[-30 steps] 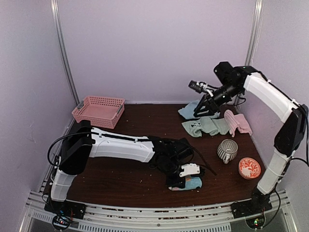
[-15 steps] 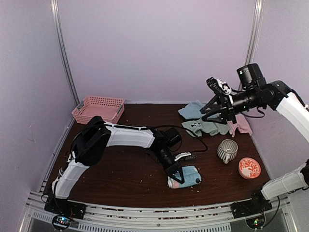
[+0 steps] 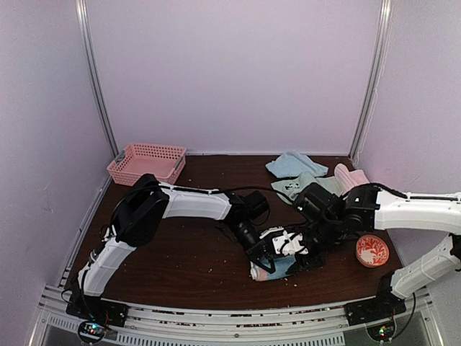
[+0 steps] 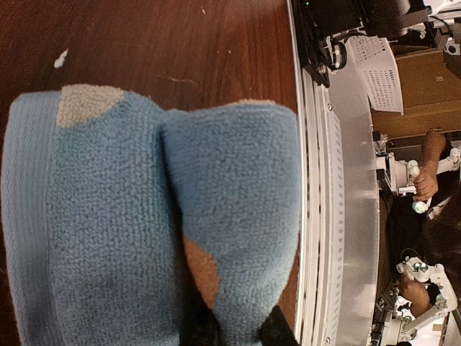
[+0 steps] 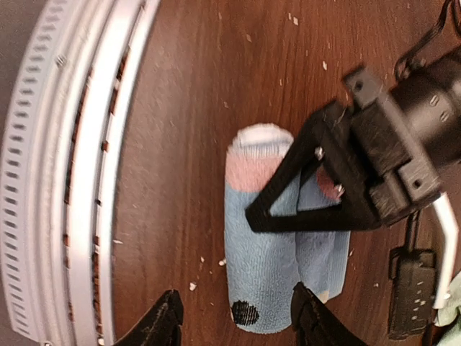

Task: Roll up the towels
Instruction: Roll the towel at the center of the board.

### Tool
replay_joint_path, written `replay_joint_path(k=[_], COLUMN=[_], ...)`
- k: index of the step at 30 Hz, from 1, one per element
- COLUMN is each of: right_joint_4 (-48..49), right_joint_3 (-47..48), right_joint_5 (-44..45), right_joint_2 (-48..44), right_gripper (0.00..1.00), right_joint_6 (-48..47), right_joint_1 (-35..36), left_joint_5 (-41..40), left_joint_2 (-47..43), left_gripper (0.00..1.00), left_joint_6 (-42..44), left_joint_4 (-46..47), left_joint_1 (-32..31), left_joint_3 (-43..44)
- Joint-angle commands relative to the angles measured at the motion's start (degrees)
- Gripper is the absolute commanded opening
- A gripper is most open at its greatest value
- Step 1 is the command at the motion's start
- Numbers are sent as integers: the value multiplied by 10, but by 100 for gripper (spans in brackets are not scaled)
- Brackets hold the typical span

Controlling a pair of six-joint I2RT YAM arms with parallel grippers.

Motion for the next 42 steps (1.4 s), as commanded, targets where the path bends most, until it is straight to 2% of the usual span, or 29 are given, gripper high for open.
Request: replay_joint_path(k=[1,7,12,14,19,20,22,23,29,33,34,36,39,42], right_joint_4=[109,174,184,188,163,159,150,143,54,-29,-52,-98,-124,-152], right_joint_3=[-57,-96,-104,-110,-102,-101,-98,-91,-14,77,111,153,187,214], right_joint_5=[162,168,146,141,122,117,106,94,-40,-104,-122,-158,-176,-193], right_joint_2=[16,42,77,89,114,114,118,124,190,294,328,380,433,478], right_gripper=[53,55,52,47,20,18,15,14,13,11,10,10,10,10], right_joint_6=[2,12,12,6,-1,-2,-2,-2,-10,-6,-4,-12,-10,-21], right_joint_1=[16,24,28,30,30,28,22,14,-72,-136,-150,-174,-197,-213], left_joint_5=[-49,-53,-56,-60,-80,-86,-124,-148,-278,-367,-401,-474,-500,-523], left_joint_2=[34,34,36,33,2,-13,-55,-81,-271,-398,-436,-507,-558,-543], left_gripper=[10,13,13,14,16,20,38,43,51,51,52,58,64,64], left_joint_6=[0,6,4,6,1,-2,-17,-24,-52,-44,-41,-26,10,73], left_joint_4=[-41,-41,-41,-41,-17,-4,31,56,230,321,361,438,475,448], left_joint_1=[5,5,10,11,20,22,29,34,49,47,42,28,6,-39], left_joint_3=[-14,-20,-18,-19,-42,-55,-92,-118,-298,-404,-453,-520,-553,-532])
